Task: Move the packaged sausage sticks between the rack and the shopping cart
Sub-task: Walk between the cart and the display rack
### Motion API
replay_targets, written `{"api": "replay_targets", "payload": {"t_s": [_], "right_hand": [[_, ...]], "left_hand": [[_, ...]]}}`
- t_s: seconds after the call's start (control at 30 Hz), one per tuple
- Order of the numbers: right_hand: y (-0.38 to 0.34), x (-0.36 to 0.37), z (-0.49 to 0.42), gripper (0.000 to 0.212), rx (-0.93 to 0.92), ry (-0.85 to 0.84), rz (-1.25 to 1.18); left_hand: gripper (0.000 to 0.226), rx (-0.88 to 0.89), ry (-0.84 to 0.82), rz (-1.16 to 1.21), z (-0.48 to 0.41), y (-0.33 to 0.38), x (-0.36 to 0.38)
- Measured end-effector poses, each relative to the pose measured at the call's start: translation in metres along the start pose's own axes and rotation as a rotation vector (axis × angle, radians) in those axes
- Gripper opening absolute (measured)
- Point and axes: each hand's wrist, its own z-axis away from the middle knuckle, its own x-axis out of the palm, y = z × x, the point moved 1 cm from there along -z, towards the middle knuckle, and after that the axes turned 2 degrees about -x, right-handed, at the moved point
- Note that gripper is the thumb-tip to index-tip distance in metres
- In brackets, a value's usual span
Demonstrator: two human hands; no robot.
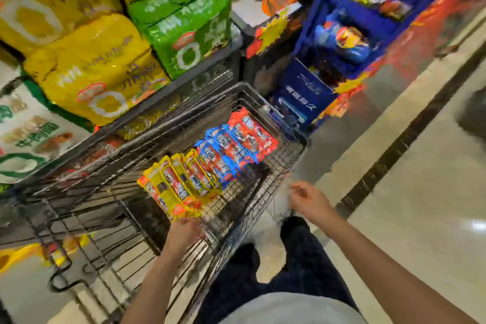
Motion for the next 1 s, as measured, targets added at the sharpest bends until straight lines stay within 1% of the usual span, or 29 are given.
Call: {"api": "replay_targets", "payload": {"t_s": [0.07, 0.13, 0.27, 0.37, 0.4, 0.5, 0.57, 0.63, 0.7, 0.83, 1.0], "right_hand": [[0.025, -0.022, 0.015, 0.018, 0.026, 0.063, -0.058], [0.050, -0.045, 0.031, 0.017, 0.080, 0.095, -0.132], [0.109, -0.081, 0.057, 0.008, 0.162, 0.184, -0.218], [0.147, -0.114, 0.068, 0.010, 0.287, 0.248, -0.365], [0.159, -0.124, 0.069, 0.012, 0.329, 0.252, -0.415], [0.197, -0.159, 0.067, 0.011, 0.417, 0.251, -0.501], [0.216, -0.188, 0.062, 0.009, 0.438, 0.274, -0.556], [0.232, -0.225, 0.054, 0.006, 0.448, 0.288, -0.578], [0.245, -0.262, 0.040, 0.006, 0.449, 0.327, -0.591], [0.273, -0.346, 0.014, 0.011, 0.405, 0.377, -0.578], [0.267, -0.411, -0.026, 0.011, 0.323, 0.361, -0.507]], "left_hand": [[0.013, 0.004, -0.076, -0.089, 0.013, 0.016, 0.027], [0.015, 0.026, -0.134, -0.198, 0.026, 0.029, 0.060], [0.030, 0.164, -0.152, -0.501, 0.040, 0.054, 0.127], [0.035, 0.246, -0.185, -0.709, 0.048, 0.070, 0.186], [0.037, 0.274, -0.184, -0.735, 0.058, 0.078, 0.206], [0.028, 0.298, -0.221, -0.785, 0.079, 0.094, 0.273], [0.024, 0.262, -0.271, -0.756, 0.084, 0.100, 0.316], [0.026, 0.238, -0.273, -0.754, 0.086, 0.109, 0.362], [0.028, 0.227, -0.310, -0.753, 0.088, 0.121, 0.400], [0.018, 0.250, -0.334, -0.754, 0.092, 0.143, 0.473], [0.023, 0.291, -0.286, -0.643, 0.097, 0.179, 0.519]]}}
